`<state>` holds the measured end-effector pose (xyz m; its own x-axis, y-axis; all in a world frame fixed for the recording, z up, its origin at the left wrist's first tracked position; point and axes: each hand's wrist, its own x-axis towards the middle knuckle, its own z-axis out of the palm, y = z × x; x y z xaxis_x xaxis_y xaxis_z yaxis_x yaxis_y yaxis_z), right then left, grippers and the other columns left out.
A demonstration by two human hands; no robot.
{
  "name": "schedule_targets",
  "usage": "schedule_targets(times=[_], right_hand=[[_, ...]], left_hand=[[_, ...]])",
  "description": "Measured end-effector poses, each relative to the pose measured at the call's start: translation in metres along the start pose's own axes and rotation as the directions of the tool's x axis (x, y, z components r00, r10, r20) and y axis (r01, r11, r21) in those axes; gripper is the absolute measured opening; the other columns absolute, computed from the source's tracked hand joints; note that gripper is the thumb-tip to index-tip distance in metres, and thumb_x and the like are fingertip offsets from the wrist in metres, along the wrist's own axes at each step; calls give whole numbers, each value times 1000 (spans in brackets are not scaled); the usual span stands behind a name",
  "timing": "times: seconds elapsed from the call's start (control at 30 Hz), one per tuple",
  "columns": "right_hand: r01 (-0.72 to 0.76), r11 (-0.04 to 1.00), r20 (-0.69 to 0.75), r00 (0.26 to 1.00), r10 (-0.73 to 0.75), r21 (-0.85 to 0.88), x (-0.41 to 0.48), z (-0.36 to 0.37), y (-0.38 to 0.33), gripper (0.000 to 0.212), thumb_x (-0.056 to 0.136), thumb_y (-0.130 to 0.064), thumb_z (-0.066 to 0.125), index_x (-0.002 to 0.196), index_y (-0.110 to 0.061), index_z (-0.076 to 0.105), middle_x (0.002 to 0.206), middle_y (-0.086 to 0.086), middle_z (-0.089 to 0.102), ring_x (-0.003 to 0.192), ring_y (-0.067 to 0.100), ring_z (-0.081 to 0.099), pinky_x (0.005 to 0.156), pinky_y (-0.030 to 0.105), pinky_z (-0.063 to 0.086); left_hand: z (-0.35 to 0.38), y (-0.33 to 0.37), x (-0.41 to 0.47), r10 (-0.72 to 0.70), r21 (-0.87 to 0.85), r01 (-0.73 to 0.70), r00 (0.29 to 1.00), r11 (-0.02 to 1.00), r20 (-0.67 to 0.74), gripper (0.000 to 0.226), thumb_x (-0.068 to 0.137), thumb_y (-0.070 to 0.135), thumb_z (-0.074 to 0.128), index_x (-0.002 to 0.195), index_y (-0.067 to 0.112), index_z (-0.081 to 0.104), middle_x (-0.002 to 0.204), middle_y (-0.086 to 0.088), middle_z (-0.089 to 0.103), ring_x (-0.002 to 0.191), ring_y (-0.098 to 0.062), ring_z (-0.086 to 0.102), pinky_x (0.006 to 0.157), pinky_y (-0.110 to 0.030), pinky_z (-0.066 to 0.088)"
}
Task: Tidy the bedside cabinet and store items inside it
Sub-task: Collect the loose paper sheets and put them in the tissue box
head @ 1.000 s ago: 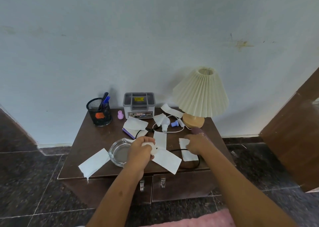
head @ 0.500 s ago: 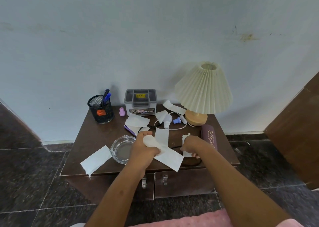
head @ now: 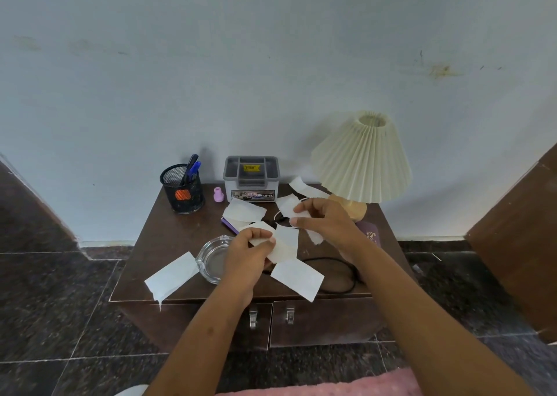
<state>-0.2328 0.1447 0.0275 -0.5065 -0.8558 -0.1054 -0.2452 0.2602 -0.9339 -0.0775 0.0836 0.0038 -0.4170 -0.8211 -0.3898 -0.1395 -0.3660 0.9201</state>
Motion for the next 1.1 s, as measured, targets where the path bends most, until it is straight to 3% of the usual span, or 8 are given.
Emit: schedule_targets(times=[0.1, 0.23, 0.4, 0.5, 0.57, 0.77, 0.97, 1.1], right_hand=[[-49, 980, 81, 996, 34, 193, -2, 2, -1, 39, 72, -11, 79, 100, -17, 52, 80, -1, 53, 68, 15, 47, 63, 29, 41], [-111, 966, 124, 989, 83, 235, -4, 11, 0, 42, 77, 4, 71, 108, -15, 49, 91, 6, 51, 74, 18, 48, 62, 28, 43], [-182, 942, 154, 978, 143, 281, -5, 19, -3, 19, 97, -19, 51, 116, -20, 52, 104, 0, 63, 83, 13, 63, 75, 28, 52], [-208, 944, 179, 970, 165, 256, -4, 25, -2, 29, 100, -26, 44, 125, -14, 53, 115, 5, 65, 101, 21, 62, 91, 41, 52], [-215, 953, 170, 969, 180, 215, -5, 29, -2, 31, 99, -26, 44, 125, -13, 55, 121, 8, 63, 109, 25, 59, 97, 45, 49], [-188, 970, 139, 976, 167, 153, -9, 44, -3, 30, 93, -26, 56, 120, -11, 58, 117, 10, 64, 108, 29, 61, 97, 48, 49], [-188, 954, -28, 979, 200, 231, -9, 51, -2, 13, 95, -23, 54, 106, -18, 59, 110, 3, 64, 91, 16, 60, 78, 30, 52], [-225, 952, -30, 971, 236, 209, -11, 55, -3, 22, 96, -25, 50, 116, -17, 56, 114, 1, 61, 96, 16, 58, 79, 28, 50]], left_hand=[[-1, -2, 2, 19, 57, -18, 1000, 998, -16, 26, 87, 1, 59, 91, 26, 63, 124, -7, 56, 111, -27, 57, 85, -40, 57], [0, -2, -2, 23, 60, -24, 1000, 998, 17, 34, 87, -5, 56, 101, 26, 59, 123, -11, 56, 109, -28, 58, 75, -34, 58], [0, 2, -5, 27, 32, -28, 999, 999, 33, 43, 90, -8, 51, 112, 29, 53, 124, -11, 54, 111, -28, 57, 80, -39, 58], [0, 5, -6, 7, 4, -7, 999, 1000, 50, 44, 93, -7, 46, 117, 30, 50, 120, -9, 56, 109, -26, 57, 77, -37, 57], [0, 4, -6, -12, -15, 13, 998, 1000, 57, 42, 95, -5, 42, 123, 26, 50, 118, -8, 58, 107, -25, 58, 76, -36, 56], [1, 6, -11, -18, -56, 22, 997, 998, 70, 40, 101, 8, 34, 135, 23, 47, 120, -3, 60, 106, -23, 60, 77, -34, 55], [4, 15, -20, -4, -83, 13, 993, 996, 118, 65, 100, 4, 37, 146, 44, 15, 119, 4, 46, 111, -22, 54, 71, -31, 53], [4, 15, -20, 2, -94, 10, 992, 996, 125, 74, 100, 5, 38, 146, 49, 0, 116, 7, 49, 104, -20, 59, 65, -26, 55]])
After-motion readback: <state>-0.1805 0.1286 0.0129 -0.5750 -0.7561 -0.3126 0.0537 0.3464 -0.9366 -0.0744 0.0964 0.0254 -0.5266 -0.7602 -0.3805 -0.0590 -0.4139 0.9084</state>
